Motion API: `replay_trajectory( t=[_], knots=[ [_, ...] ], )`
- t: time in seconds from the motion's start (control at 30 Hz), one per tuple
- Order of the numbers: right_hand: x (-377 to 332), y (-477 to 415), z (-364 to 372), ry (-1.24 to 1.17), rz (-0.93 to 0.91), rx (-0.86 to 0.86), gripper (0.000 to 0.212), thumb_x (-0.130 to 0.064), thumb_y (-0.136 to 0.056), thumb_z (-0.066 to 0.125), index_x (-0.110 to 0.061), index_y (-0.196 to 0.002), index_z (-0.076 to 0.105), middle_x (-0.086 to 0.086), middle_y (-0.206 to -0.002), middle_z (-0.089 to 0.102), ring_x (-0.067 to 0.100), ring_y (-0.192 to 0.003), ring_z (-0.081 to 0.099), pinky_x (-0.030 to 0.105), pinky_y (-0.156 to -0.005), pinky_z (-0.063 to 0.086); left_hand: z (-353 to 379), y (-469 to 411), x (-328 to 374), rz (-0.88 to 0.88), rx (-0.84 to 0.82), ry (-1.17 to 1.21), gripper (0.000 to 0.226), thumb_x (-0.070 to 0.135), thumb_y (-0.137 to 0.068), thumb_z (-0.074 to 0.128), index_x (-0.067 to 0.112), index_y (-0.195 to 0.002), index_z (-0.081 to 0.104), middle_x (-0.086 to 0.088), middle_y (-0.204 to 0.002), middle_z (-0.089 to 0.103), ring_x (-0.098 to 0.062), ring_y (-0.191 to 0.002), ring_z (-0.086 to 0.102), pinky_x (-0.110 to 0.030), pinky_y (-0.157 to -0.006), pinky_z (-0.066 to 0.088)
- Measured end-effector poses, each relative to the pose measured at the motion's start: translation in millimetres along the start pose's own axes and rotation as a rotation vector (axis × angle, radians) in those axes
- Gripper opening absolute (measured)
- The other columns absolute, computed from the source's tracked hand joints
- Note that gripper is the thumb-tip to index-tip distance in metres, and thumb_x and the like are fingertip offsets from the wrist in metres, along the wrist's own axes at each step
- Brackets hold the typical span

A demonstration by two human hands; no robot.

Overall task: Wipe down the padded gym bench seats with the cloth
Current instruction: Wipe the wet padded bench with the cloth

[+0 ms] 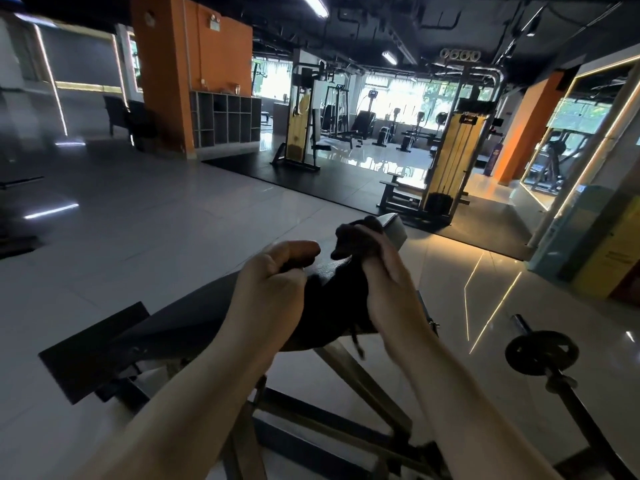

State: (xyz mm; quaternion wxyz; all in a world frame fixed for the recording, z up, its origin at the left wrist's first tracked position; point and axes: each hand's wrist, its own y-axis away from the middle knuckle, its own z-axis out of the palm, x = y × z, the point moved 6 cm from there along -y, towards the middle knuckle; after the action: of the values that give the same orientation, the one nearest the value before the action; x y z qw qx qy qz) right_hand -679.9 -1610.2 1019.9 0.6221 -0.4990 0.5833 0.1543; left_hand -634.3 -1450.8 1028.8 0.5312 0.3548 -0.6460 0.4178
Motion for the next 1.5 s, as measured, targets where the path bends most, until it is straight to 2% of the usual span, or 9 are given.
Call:
replay_trajectory(
  t=[0.13, 0.33, 0.47, 0.57, 0.7, 0.83, 1.1, 1.3, 1.5],
  knots=[
    [2, 39, 26, -0.031, -0.056, 0.03, 0.043, -0.031, -0.096, 0.041, -0.054, -0.132, 0.049, -0.012, -0.147, 0.039, 0.012, -0.132, 0.046, 0.049, -0.105, 0.049, -1, 6, -7, 0.031, -0.036, -0.024, 0.036, 0.003, -0.099, 0.047, 0.027, -0.118, 0.065, 0.007, -0.106, 0.071, -0.015, -0.101, 0.069, -0.041, -0.091, 0.058],
    [-2, 59, 24, -0.001, -0.221, -0.059, 0.043, -0.031, -0.101, 0.04, -0.046, -0.14, 0.047, -0.013, -0.157, 0.035, 0.013, -0.146, 0.034, 0.042, -0.115, 0.039, 2, 9, -9, 0.209, 0.01, -0.216, 0.032, 0.013, -0.098, 0.05, 0.042, -0.099, 0.064, 0.02, -0.091, 0.07, 0.0, -0.085, 0.068, -0.034, -0.082, 0.058],
    [31, -16, -9, 0.045, 0.004, -0.032, 0.042, -0.022, -0.105, 0.04, -0.057, -0.126, 0.049, -0.007, -0.146, 0.042, 0.005, -0.122, 0.052, 0.027, -0.091, 0.055, 11, 11, -1, 0.383, 0.034, -0.42, 0.022, 0.033, -0.098, 0.041, 0.036, -0.108, 0.06, 0.016, -0.087, 0.064, 0.01, -0.081, 0.061, -0.01, -0.066, 0.049],
    [54, -76, -39, 0.123, 0.08, 0.059, 0.037, -0.021, -0.109, 0.035, -0.047, -0.127, 0.054, -0.002, -0.135, 0.054, 0.01, -0.113, 0.057, 0.025, -0.088, 0.05, 11, 7, -4, 0.506, 0.096, -0.518, 0.034, 0.041, -0.099, 0.037, 0.028, -0.113, 0.065, 0.018, -0.098, 0.066, 0.008, -0.099, 0.059, -0.005, -0.084, 0.045],
    [83, -135, -66, -0.001, 0.314, 0.169, 0.028, -0.025, -0.106, 0.039, -0.028, -0.122, 0.062, 0.009, -0.095, 0.064, 0.021, -0.074, 0.061, 0.03, -0.06, 0.047, 10, 2, -5, 0.568, 0.137, -0.557, 0.038, 0.043, -0.096, 0.034, 0.032, -0.112, 0.067, 0.023, -0.108, 0.064, 0.011, -0.107, 0.056, 0.004, -0.072, 0.042],
    [89, -150, -69, 0.045, 0.333, 0.209, 0.03, -0.027, -0.106, 0.04, -0.02, -0.128, 0.059, 0.013, -0.116, 0.065, 0.021, -0.093, 0.062, 0.031, -0.068, 0.045, 10, -2, 0, 0.551, 0.122, -0.526, 0.045, 0.047, -0.093, 0.03, 0.033, -0.114, 0.067, 0.023, -0.11, 0.063, 0.014, -0.109, 0.053, 0.002, -0.078, 0.041],
    [42, -41, -22, 0.089, 0.053, 0.056, 0.04, -0.029, -0.109, 0.035, -0.045, -0.145, 0.041, -0.007, -0.148, 0.039, 0.002, -0.122, 0.046, 0.029, -0.095, 0.047, 11, 8, -1, 0.577, 0.139, -0.517, 0.044, 0.044, -0.1, 0.027, 0.024, -0.115, 0.064, 0.013, -0.102, 0.066, 0.004, -0.099, 0.059, -0.004, -0.081, 0.044],
    [2, 58, 27, 0.059, -0.224, -0.095, 0.049, -0.042, -0.102, 0.04, -0.04, -0.151, 0.036, -0.007, -0.161, 0.025, 0.02, -0.148, 0.03, 0.052, -0.112, 0.042, 4, 10, -11, 0.345, 0.061, 0.015, 0.039, 0.051, -0.101, 0.033, 0.031, -0.089, 0.064, -0.001, -0.079, 0.063, -0.02, -0.072, 0.061, -0.041, -0.067, 0.053],
    [2, 34, 5, 0.447, -0.324, -0.133, 0.047, -0.056, -0.103, 0.031, -0.044, -0.148, 0.035, -0.01, -0.156, 0.036, 0.016, -0.147, 0.031, 0.049, -0.117, 0.037, -15, 19, -12, 0.202, -0.004, 0.194, 0.027, 0.023, -0.105, 0.037, 0.021, -0.094, 0.062, 0.023, -0.076, 0.065, 0.005, -0.075, 0.063, -0.009, -0.059, 0.049]
  ],
)
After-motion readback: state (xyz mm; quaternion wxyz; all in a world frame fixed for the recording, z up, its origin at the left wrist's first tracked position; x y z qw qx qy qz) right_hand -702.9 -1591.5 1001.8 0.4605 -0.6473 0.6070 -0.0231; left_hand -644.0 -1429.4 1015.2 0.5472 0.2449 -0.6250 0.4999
